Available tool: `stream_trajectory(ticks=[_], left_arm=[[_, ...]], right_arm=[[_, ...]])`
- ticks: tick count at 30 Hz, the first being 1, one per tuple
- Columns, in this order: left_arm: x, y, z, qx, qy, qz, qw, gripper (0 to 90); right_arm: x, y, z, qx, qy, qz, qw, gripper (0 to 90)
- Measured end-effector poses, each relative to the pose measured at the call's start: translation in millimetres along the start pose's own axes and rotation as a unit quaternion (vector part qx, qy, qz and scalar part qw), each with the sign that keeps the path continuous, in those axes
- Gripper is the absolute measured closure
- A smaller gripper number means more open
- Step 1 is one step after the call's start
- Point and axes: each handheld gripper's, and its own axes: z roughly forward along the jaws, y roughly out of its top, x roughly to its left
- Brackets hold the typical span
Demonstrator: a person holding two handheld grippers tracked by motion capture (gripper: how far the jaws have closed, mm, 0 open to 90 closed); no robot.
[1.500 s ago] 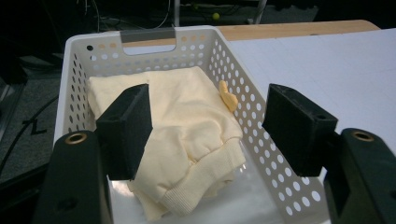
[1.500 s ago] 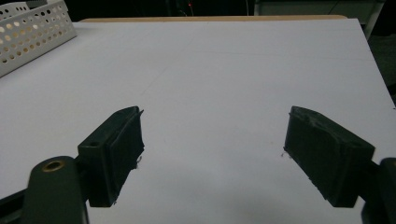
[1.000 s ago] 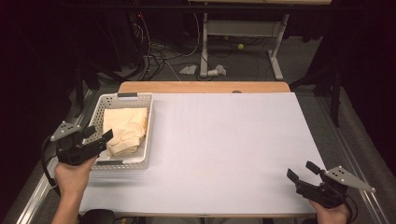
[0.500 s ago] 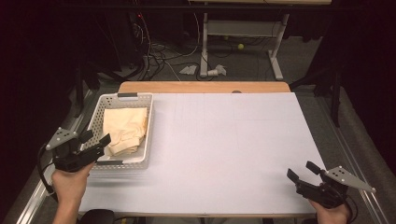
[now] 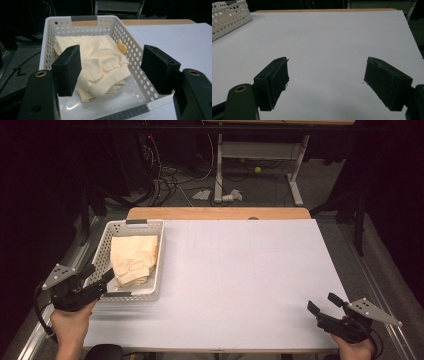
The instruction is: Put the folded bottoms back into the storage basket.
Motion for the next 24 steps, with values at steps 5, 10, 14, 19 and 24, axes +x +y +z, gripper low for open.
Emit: stream_trajectory(ticks=[5,10,14,19,24], left_arm=[[0.3,-6.0,-2.1,0.003,0.002,0.002,1.0,31.5],[0.5,-11.6,-4.6,0.001,0.003,0.002,1.0,31.5],[0.5,-17.6,-5.5,0.0,0.003,0.001,1.0,31.5],[1.2,-22.4,-5.1,-0.001,0.002,-0.002,1.0,31.5],[0.8,-27.5,-4.8,-0.002,0.0,-0.004,1.0,31.5]], right_arm=[[-0.1,0.0,-0.3,-0.001,0.0,-0.001,1.0,20.2],[0.0,0.0,-0.2,-0.001,-0.001,-0.002,1.0,20.2],[0.1,0.0,-0.3,-0.001,-0.001,-0.002,1.0,20.2],[0.2,0.0,-0.4,-0.001,-0.001,-0.001,1.0,20.1],[0.1,0.0,-0.5,-0.002,-0.001,-0.002,1.0,20.2]])
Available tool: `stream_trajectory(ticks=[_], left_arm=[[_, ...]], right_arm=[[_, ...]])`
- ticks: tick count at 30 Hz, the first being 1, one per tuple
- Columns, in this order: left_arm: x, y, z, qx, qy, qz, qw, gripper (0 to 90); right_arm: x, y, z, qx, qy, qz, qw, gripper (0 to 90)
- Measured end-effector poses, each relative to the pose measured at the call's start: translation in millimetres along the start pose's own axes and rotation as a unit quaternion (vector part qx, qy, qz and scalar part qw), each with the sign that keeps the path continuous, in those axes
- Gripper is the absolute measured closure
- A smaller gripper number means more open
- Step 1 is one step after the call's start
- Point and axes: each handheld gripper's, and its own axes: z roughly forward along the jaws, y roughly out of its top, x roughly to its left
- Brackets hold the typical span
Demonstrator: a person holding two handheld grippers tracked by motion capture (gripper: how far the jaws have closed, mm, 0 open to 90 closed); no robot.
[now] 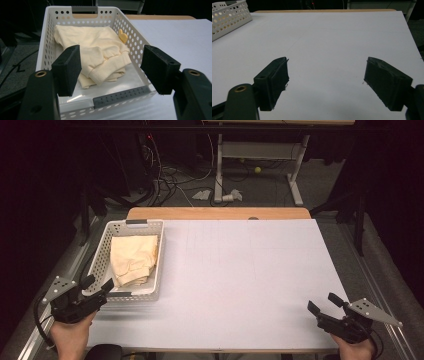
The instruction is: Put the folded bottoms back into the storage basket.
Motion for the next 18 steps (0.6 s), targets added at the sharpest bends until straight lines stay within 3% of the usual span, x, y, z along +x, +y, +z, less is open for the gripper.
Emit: stream_trajectory(ticks=[18], left_arm=[[5.5,-21.8,0.7,-0.004,0.006,-0.009,0.9999,30.3]], right_arm=[[0.2,0.0,-0.4,-0.002,0.0,0.0,1.0,20.2]])
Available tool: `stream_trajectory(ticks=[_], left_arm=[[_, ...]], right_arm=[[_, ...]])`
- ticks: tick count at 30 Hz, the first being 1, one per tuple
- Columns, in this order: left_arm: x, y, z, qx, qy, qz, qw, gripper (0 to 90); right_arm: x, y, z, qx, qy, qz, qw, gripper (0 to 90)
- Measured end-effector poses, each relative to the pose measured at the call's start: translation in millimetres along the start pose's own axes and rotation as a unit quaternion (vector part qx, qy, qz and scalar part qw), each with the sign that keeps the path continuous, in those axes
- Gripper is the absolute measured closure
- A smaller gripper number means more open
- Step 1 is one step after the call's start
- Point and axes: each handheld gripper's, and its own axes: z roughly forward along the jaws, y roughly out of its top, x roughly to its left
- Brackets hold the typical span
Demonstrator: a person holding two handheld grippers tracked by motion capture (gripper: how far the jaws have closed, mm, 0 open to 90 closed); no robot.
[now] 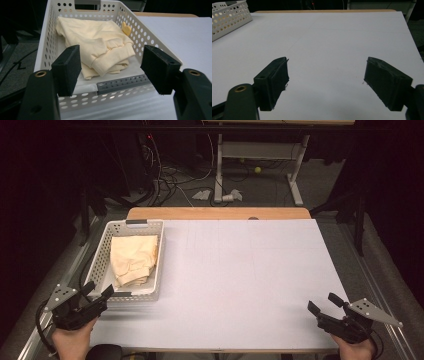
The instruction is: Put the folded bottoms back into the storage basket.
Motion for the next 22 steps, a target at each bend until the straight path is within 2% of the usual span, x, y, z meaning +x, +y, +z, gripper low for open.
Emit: stream_trajectory(ticks=[10,17,22], left_arm=[[6.4,-11.1,-1.4,-0.001,0.013,-0.016,0.9998,30.2],[9.0,-15.8,-1.8,0.003,0.013,-0.038,0.9992,30.1],[9.6,-16.0,-1.9,0.0,0.014,-0.042,0.999,30.1]], right_arm=[[0.0,-0.1,-0.2,0.0,0.001,0.001,1.0,20.2],[0.0,0.0,-0.1,0.0,0.002,-0.001,1.0,20.1],[0.3,-0.1,-0.5,-0.001,0.002,0.0,1.0,20.2]])
